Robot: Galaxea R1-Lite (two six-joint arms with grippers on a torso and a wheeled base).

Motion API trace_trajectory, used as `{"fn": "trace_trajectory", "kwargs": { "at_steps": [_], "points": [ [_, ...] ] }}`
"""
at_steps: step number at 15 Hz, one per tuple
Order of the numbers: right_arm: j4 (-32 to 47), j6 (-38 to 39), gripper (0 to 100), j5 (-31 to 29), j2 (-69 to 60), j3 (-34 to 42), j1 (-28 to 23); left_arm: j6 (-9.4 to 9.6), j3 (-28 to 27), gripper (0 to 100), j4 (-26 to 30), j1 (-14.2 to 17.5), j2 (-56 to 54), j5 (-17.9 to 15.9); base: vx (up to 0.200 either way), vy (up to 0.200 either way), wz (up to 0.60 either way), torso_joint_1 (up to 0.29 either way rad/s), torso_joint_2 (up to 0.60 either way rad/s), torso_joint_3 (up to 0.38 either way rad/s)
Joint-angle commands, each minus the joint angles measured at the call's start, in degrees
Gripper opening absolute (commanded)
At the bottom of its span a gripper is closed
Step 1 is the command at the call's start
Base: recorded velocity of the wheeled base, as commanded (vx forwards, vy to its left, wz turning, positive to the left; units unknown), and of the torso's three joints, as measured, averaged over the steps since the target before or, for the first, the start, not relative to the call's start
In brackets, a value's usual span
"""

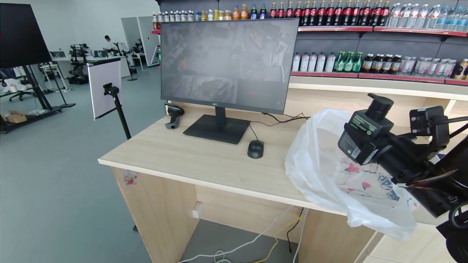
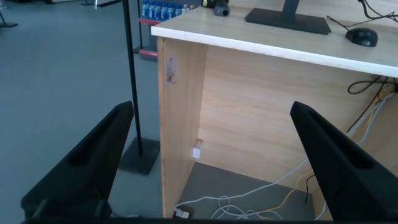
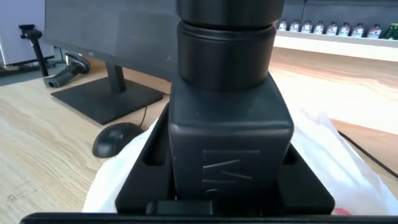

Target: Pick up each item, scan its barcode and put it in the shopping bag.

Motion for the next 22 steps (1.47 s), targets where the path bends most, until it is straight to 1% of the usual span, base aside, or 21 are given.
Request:
{"fn": "trace_trajectory", "kwargs": {
  "at_steps": [1,9,13,19,22],
  "points": [
    [-0.09,-0.01,0,0.02,2.83,-0.35,0.06,0.01,0.00,100,0.11,0.05,-0.02,0.00,0.000,0.000,0.00,0.000,0.00,0.000],
    [-0.09,-0.01,0,0.02,8.89,-1.23,0.68,-0.08,0.00,100,0.03,0.05,-0.02,0.00,0.000,0.000,0.00,0.000,0.00,0.000],
    [-0.09,0.25,0,0.02,10.39,-1.23,-0.03,-0.08,0.00,100,0.03,-0.04,-0.02,0.00,0.000,0.000,0.00,0.000,0.00,0.000],
    [-0.09,0.25,0,0.02,14.96,-3.96,-1.17,-0.08,0.00,100,0.03,0.05,-0.02,0.09,0.000,0.000,0.00,0.000,0.00,0.000],
    [-0.09,0.25,0,0.02,16.36,-6.77,-1.17,-0.08,0.00,100,0.03,0.05,-0.02,0.00,0.000,0.000,0.00,0.000,0.00,0.000]
  ]
}}
